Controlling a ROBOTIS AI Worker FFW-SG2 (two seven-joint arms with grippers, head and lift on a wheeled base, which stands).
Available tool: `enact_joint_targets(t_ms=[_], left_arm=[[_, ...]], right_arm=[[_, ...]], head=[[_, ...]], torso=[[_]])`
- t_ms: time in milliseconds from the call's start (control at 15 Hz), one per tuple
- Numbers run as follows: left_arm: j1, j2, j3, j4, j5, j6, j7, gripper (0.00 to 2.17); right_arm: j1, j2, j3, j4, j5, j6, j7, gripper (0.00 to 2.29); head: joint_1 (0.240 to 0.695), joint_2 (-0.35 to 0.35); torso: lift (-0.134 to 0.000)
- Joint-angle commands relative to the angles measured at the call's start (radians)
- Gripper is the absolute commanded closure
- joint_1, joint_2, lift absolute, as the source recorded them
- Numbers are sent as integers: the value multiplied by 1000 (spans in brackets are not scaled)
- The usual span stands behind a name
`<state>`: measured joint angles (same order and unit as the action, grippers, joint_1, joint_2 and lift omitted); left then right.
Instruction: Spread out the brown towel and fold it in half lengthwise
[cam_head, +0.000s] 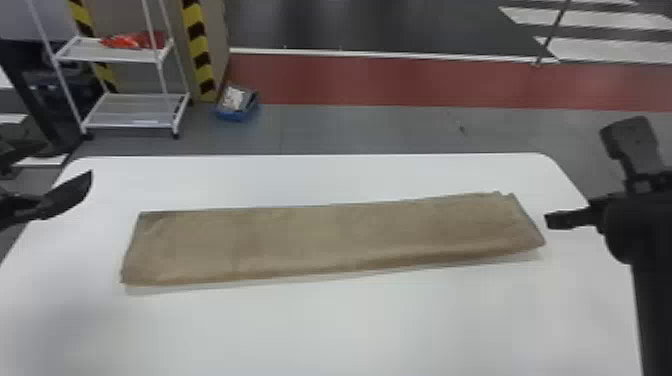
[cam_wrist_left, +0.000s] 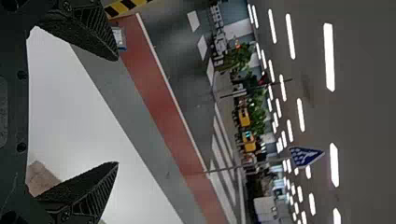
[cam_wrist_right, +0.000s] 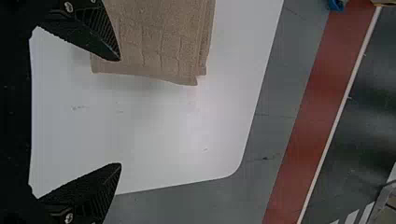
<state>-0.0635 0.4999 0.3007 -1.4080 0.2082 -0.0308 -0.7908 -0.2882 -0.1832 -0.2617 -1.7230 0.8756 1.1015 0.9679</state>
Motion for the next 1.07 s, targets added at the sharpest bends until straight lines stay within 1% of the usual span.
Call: enact_joint_targets(t_ms=[0,67,133,200,267,333,400,467,533,600,667,733,800,867,933,1000], left_arm=[[86,-46,43,-97,92,15,101,83],[122,-63,46,-137,125,18,159,83],[149,-78,46,-163,163,27,197,83],[185,-95,44,-203,171,39,240,83],[214,-119,40,-233,180,42,275,83],[237,-133,34,-256,200,49,317,83],[263,-152,26,-275,217,49,348,83],[286,-172,18,-289,235,49,371,83],[309,-187,14,-301,240,46,392,87],[326,-198,1,-302,237,33,404,87],[347,-204,-5,-302,238,33,429,87],[364,-210,-6,-307,234,33,433,87],[387,-211,-12,-325,221,36,459,87],[413,-218,-9,-351,215,42,469,87],[441,-222,-6,-388,209,73,483,90],[461,-225,-9,-425,178,116,524,90]], right_arm=[[113,68,-30,-239,-141,202,-49,87],[176,120,-28,-357,-198,239,-113,87],[236,172,-22,-455,-244,245,-173,87],[311,184,-11,-546,-305,229,-238,97],[393,184,7,-621,-385,199,-327,110],[463,184,33,-665,-426,137,-399,113],[547,184,53,-695,-477,-4,-482,117],[623,184,70,-698,-530,-185,-541,127],[681,184,70,-690,-627,-354,-597,130],[713,184,68,-670,-682,-455,-623,134],[741,184,75,-619,-708,-633,-650,144],[755,184,85,-563,-713,-795,-673,144],[773,184,98,-500,-721,-995,-686,144],[794,184,105,-461,-751,-1047,-704,147],[819,184,118,-406,-784,-1188,-727,151],[830,184,128,-365,-793,-1265,-752,151]], head=[[695,-46],[695,-30],[695,-14],[695,5],[695,39],[695,47],[695,52],[695,58],[695,63],[695,72],[695,97],[695,97],[695,119],[695,128],[695,140],[695,148]], torso=[[-125],[-125],[-125],[-125],[-125],[-125],[-125],[-125],[-125],[-125],[-125],[-125],[-125],[-125],[-125],[-125]])
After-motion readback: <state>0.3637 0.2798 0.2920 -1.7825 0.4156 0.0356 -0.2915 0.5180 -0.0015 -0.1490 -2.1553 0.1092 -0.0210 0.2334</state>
